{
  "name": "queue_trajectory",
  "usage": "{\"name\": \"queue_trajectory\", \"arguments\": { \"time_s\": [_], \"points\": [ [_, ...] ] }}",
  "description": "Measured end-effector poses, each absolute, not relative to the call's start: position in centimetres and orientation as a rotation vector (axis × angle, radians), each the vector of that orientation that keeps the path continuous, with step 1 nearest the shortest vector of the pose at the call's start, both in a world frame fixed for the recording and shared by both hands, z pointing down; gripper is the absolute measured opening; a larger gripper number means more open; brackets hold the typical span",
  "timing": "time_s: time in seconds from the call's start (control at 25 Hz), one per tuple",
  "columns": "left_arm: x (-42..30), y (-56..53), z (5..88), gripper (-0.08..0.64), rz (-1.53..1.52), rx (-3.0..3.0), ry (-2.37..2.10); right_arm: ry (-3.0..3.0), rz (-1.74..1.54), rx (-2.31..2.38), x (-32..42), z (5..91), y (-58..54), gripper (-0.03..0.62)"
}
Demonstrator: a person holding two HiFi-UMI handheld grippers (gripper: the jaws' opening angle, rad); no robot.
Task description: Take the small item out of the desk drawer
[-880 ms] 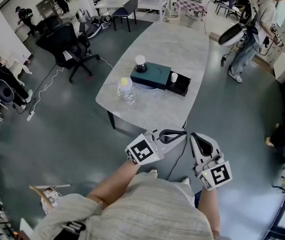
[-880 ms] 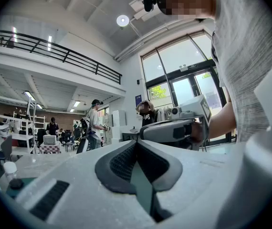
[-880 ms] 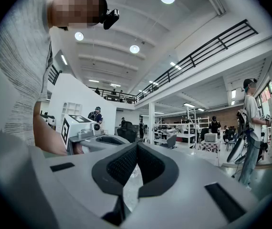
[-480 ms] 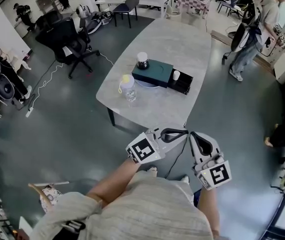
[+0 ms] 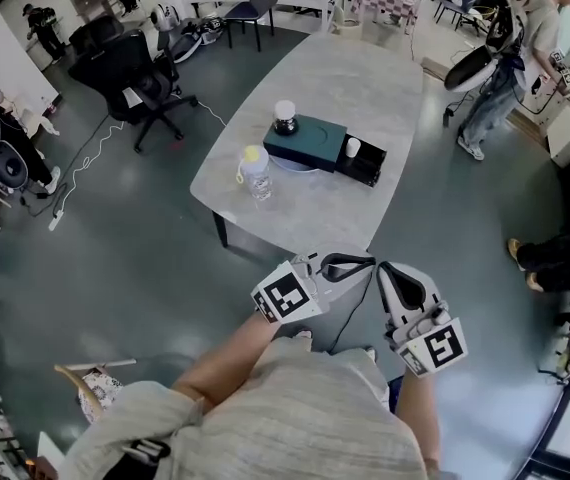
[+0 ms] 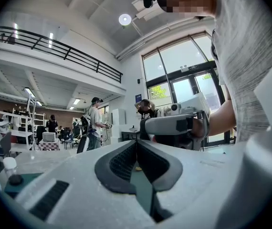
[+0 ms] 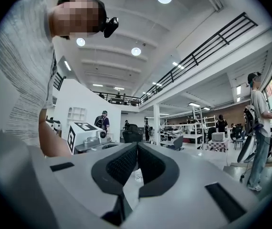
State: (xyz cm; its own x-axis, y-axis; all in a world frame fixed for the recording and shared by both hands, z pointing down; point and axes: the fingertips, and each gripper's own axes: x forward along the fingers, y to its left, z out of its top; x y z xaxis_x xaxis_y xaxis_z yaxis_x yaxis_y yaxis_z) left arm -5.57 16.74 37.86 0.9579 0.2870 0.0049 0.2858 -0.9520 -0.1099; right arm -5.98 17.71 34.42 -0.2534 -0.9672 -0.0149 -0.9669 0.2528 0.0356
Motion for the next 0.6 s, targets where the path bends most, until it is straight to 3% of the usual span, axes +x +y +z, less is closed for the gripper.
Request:
{"name": "queue_trajectory", "arguments": {
  "time_s": [0.6],
  "points": [
    [-0.1, 13.6, 39.2, 0.015, -0.053, -3.062, -0.348, -2.503, -0.022, 1.803, -0.7, 36.2, 14.7, 0.009]
  ]
}}
